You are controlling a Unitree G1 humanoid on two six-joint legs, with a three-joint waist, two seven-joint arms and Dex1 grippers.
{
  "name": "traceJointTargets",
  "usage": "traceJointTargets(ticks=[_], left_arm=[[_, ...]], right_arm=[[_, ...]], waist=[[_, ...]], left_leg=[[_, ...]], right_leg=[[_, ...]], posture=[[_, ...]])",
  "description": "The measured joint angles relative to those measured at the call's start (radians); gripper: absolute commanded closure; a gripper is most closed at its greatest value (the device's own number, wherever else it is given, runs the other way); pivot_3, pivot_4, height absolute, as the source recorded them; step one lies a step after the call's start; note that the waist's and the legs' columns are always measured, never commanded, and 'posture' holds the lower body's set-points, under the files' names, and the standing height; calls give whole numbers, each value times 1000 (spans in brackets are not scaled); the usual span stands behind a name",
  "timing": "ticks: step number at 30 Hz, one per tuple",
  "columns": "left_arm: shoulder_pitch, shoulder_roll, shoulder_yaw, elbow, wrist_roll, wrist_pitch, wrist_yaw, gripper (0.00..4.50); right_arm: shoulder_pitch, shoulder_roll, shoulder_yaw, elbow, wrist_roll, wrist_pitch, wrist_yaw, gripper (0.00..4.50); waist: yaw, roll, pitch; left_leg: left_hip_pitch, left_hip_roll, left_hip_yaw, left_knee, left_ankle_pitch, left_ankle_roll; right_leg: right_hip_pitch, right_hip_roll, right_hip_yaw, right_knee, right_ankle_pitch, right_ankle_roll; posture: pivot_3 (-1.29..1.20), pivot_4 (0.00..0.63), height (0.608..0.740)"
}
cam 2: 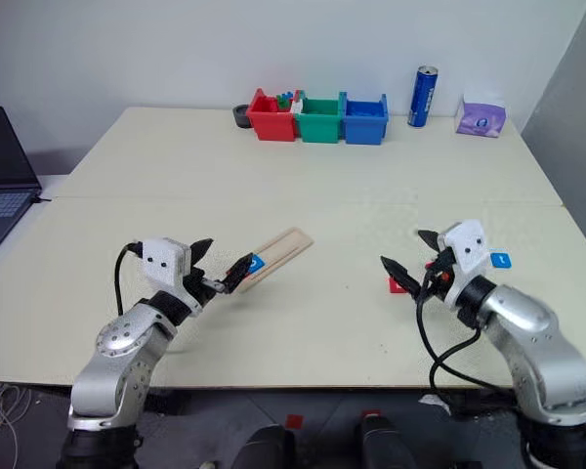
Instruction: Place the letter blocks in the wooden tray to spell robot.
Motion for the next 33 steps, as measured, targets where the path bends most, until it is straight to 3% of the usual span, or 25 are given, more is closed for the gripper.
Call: traceJointTargets(ticks=[10, 21, 33], left_arm=[[-152, 138, -43, 285, -3, -72, -286, 0], [-250, 143, -68, 495, 25, -127, -419, 0], [-279, 150, -93, 581, 71, -177, -473, 0]], right_arm=[[-97, -17, 94, 41, 66, 37, 124, 17], [-97, -11, 115, 41, 70, 42, 118, 17], [-107, 2, 115, 39, 95, 66, 87, 17]], waist=[[1, 0, 0], [1, 0, 0], [1, 0, 0]], left_leg=[[-1, 0, 0, 0, 0, 0], [-2, 0, 0, 0, 0, 0], [-2, 1, -1, 0, 0, 0]], right_leg=[[-1, 0, 0, -1, 0, 0], [-1, 0, 0, -1, 0, 0], [-1, 0, 0, -1, 0, 0]], posture=[[0, 150, 740], [0, 150, 740], [0, 150, 740]])
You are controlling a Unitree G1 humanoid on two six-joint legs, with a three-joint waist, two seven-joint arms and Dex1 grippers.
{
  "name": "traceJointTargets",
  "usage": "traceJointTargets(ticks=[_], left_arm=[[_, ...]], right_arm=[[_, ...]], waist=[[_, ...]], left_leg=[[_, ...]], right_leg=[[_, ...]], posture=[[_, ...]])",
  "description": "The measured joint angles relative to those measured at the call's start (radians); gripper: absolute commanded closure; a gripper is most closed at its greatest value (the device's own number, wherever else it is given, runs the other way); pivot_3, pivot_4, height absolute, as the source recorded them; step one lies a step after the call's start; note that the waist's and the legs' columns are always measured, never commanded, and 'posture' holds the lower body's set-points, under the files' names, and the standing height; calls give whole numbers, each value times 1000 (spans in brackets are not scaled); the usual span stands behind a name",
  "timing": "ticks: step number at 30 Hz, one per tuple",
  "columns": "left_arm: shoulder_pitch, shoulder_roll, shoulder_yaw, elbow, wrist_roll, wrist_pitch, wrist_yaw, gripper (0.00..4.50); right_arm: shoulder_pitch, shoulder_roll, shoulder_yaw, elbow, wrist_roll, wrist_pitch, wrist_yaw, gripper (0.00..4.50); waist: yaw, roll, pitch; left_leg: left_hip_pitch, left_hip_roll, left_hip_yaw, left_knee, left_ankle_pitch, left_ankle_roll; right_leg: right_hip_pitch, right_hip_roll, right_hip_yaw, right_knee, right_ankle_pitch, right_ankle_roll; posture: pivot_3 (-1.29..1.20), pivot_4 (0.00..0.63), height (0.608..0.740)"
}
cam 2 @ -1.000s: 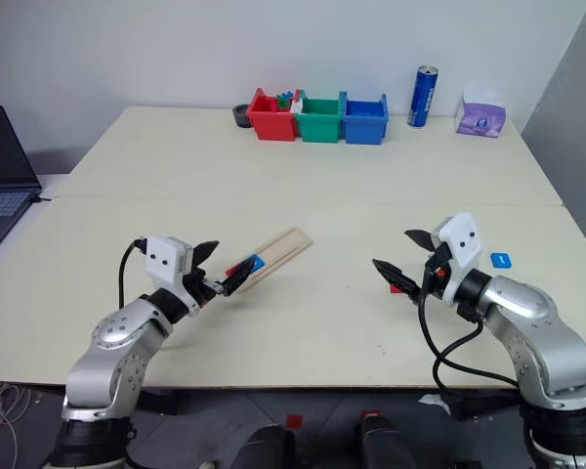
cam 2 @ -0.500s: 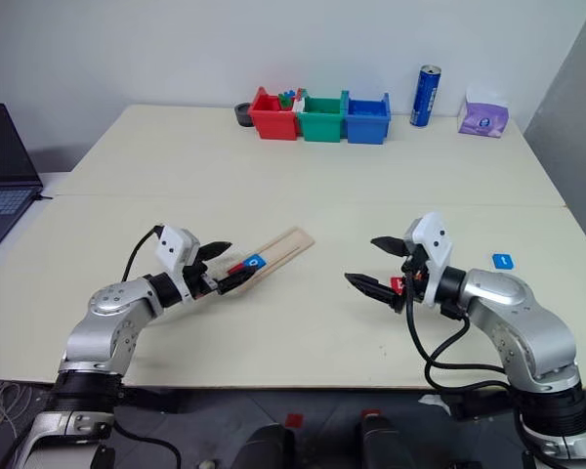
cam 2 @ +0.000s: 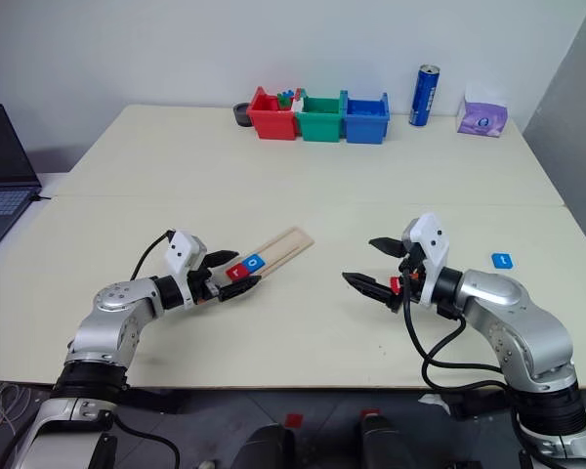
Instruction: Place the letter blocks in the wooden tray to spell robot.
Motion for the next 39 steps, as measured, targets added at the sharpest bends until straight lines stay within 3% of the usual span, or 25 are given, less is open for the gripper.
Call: traceJointTargets(ticks=[37, 39], left_arm=[[-125, -32, -40, 268, 96, -181, -64, 0], [-127, -32, -40, 274, 97, -186, -67, 380]], right_arm=[[-29, 0, 0, -1, 33, 31, -46, 17], [-29, 0, 0, -1, 34, 34, -51, 0]], waist=[[1, 0, 0], [2, 0, 0]], left_leg=[[0, -1, 0, 1, 0, 0], [0, -1, 0, 1, 0, 0]], right_leg=[[0, 0, 0, 1, 0, 0], [0, 0, 0, 1, 0, 0]], posture=[[0, 150, 740], [0, 150, 740]])
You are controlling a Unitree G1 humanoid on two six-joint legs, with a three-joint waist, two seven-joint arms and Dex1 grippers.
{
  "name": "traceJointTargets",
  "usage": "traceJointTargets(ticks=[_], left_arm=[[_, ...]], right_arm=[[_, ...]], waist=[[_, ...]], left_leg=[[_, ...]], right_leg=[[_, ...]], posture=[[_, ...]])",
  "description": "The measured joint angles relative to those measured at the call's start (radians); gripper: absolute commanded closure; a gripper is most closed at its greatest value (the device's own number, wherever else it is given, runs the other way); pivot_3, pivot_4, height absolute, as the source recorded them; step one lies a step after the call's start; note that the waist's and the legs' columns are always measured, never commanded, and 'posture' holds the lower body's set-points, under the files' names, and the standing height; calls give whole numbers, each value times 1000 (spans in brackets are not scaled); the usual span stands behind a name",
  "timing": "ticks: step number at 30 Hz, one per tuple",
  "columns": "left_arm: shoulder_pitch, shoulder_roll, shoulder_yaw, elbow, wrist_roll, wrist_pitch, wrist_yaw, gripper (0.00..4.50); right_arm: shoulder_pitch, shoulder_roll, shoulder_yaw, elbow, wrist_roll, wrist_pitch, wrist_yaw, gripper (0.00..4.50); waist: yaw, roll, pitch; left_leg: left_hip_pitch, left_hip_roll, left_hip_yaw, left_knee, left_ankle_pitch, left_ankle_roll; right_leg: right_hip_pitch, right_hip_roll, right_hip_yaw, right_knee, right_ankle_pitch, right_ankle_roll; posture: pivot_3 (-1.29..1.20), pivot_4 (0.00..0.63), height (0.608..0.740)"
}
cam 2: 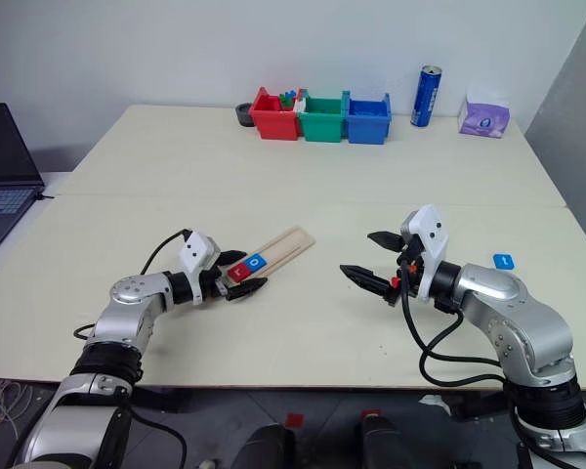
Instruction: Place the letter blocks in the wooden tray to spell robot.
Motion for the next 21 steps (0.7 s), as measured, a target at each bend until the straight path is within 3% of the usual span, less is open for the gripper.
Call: traceJointTargets(ticks=[3, 14, 21], left_arm=[[-7, 0, 1, 13, 0, -5, -2, 1103], [-9, 0, -2, 11, -5, -6, -45, 1100], [9, 1, -101, -86, -7, -36, -254, 1100]], right_arm=[[0, 0, 0, -1, 1, 0, -4, 0], [9, -4, -2, -40, 4, 3, -13, 0], [82, -84, -2, -46, -21, -54, 47, 0]], waist=[[0, 0, 0], [0, 0, 0], [0, 0, 0]], left_leg=[[0, 0, 0, 0, 0, 0], [0, 0, 0, 0, 0, 0], [-1, 0, 0, 0, 0, 0]], right_leg=[[0, 0, 0, 0, 0, 0], [0, 0, 0, 0, 0, 0], [-1, 0, 0, -1, 0, 0]], posture=[[0, 150, 740], [0, 150, 740], [0, 150, 740]])
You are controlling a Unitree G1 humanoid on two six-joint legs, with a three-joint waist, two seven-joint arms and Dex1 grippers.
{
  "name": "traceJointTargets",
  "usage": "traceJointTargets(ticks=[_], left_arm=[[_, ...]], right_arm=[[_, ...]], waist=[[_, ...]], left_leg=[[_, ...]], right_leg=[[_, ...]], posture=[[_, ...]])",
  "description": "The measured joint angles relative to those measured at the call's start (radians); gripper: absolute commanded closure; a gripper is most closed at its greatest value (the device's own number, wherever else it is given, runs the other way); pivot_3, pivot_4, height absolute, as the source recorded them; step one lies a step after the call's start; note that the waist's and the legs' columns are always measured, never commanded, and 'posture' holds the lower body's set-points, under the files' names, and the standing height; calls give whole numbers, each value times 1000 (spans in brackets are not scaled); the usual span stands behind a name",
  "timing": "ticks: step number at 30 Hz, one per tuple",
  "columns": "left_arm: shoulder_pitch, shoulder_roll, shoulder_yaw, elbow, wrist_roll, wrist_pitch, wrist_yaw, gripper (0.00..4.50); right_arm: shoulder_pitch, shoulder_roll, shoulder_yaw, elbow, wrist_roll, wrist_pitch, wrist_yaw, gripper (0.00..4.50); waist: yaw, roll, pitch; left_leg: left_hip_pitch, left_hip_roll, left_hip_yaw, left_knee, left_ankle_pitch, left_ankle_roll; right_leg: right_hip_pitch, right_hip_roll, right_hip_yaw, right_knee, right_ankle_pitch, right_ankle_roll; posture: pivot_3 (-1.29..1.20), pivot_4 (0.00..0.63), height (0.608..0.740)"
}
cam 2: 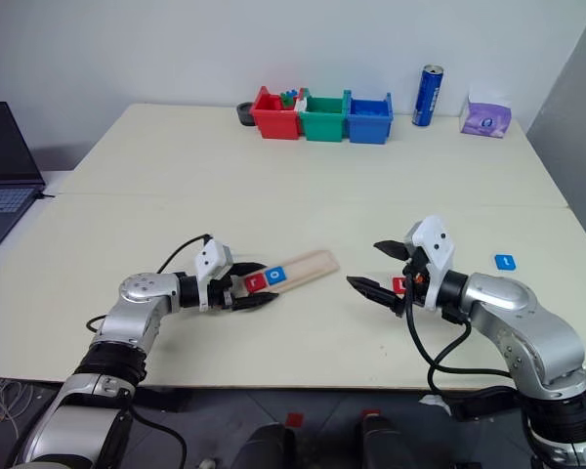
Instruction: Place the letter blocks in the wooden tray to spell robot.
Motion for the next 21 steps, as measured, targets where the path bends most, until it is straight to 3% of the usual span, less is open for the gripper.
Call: traceJointTargets(ticks=[10, 21], left_arm=[[-42, -10, -78, -43, 0, -29, -199, 1100], [-50, -28, -97, 41, 23, -148, -194, 1100]], right_arm=[[46, -41, -1, -24, -12, -46, 49, 0], [77, -75, -27, -91, 17, -42, 60, 0]], waist=[[-2, 0, 0], [-2, 0, 0]], left_leg=[[-1, 0, 0, 0, 0, 0], [-1, 0, 0, 0, 0, 0]], right_leg=[[-1, 1, 0, 0, 0, 0], [-1, 1, 0, 0, 0, 0]], posture=[[0, 150, 740], [0, 150, 740]])
